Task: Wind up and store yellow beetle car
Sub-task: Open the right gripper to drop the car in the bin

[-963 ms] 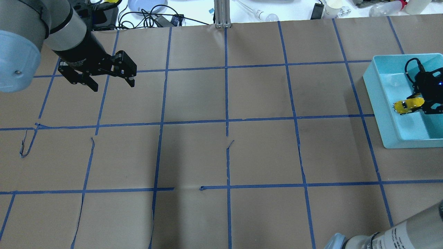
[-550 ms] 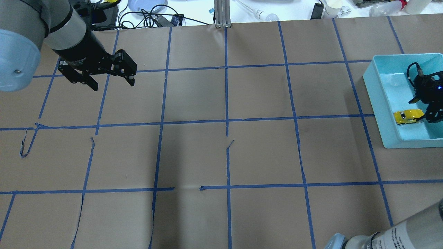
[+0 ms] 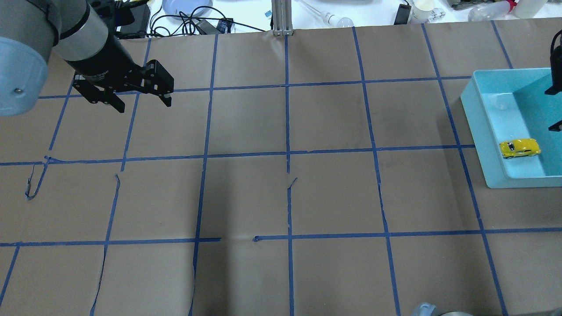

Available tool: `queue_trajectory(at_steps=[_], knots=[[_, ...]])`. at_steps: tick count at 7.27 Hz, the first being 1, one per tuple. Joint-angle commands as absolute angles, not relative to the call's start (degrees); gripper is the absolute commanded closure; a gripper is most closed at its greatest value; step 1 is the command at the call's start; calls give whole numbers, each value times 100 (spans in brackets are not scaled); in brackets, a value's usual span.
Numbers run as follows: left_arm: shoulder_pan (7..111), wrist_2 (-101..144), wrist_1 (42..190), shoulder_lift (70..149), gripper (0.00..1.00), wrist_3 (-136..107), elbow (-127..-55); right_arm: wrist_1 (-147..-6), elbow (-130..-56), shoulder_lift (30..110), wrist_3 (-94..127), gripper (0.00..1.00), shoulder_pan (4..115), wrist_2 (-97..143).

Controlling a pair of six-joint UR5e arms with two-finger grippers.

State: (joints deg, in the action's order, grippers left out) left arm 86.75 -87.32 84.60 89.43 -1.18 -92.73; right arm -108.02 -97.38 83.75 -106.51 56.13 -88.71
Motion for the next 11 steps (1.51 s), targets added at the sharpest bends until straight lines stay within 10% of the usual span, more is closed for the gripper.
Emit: queue_trajectory(at_steps=[1, 11], knots=[[8684, -8789, 8490, 8869, 0, -97, -9281, -8710, -8566, 8569, -8631, 0, 6342, -8903], [8631, -8815, 8525, 8798, 0, -35, -9325, -8516, -8235, 8306, -1109, 0, 8815, -9088]])
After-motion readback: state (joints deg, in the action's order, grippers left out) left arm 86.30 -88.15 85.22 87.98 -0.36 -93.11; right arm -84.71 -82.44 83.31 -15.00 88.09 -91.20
